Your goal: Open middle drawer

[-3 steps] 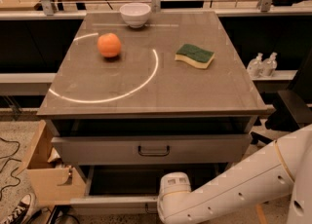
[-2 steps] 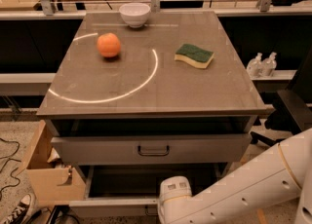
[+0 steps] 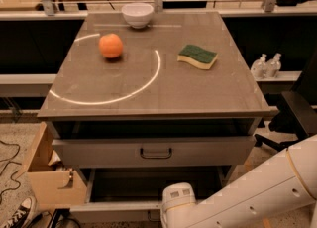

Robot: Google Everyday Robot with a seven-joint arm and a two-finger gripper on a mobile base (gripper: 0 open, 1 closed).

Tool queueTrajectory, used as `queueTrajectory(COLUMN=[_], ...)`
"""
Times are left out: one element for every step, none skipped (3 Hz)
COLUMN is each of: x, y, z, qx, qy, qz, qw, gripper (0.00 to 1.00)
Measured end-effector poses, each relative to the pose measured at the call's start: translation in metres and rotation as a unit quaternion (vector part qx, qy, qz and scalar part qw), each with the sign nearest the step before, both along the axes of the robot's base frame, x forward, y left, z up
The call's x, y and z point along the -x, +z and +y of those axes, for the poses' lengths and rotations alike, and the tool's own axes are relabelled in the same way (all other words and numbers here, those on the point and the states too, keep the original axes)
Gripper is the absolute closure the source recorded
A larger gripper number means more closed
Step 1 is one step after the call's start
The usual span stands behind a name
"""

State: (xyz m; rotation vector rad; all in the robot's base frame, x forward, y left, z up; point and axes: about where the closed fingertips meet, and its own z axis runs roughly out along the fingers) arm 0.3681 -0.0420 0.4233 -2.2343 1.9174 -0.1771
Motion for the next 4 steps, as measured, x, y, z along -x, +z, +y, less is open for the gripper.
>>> queueTrajectory(x=[0.000, 0.004, 0.011, 0.032], y=[-0.001, 0.009, 0.034, 0.080], z=[0.000, -0.002, -0.007, -0.012], qx=[0.000, 0.003, 0.011, 0.023], qy=[0.000, 0.001, 0.005, 0.043], qz=[0.000, -0.005, -0.014, -0.028], qw=[1.0000, 1.0000, 0.9998, 0.9984], gripper=[1.00, 1.00, 1.00, 1.00])
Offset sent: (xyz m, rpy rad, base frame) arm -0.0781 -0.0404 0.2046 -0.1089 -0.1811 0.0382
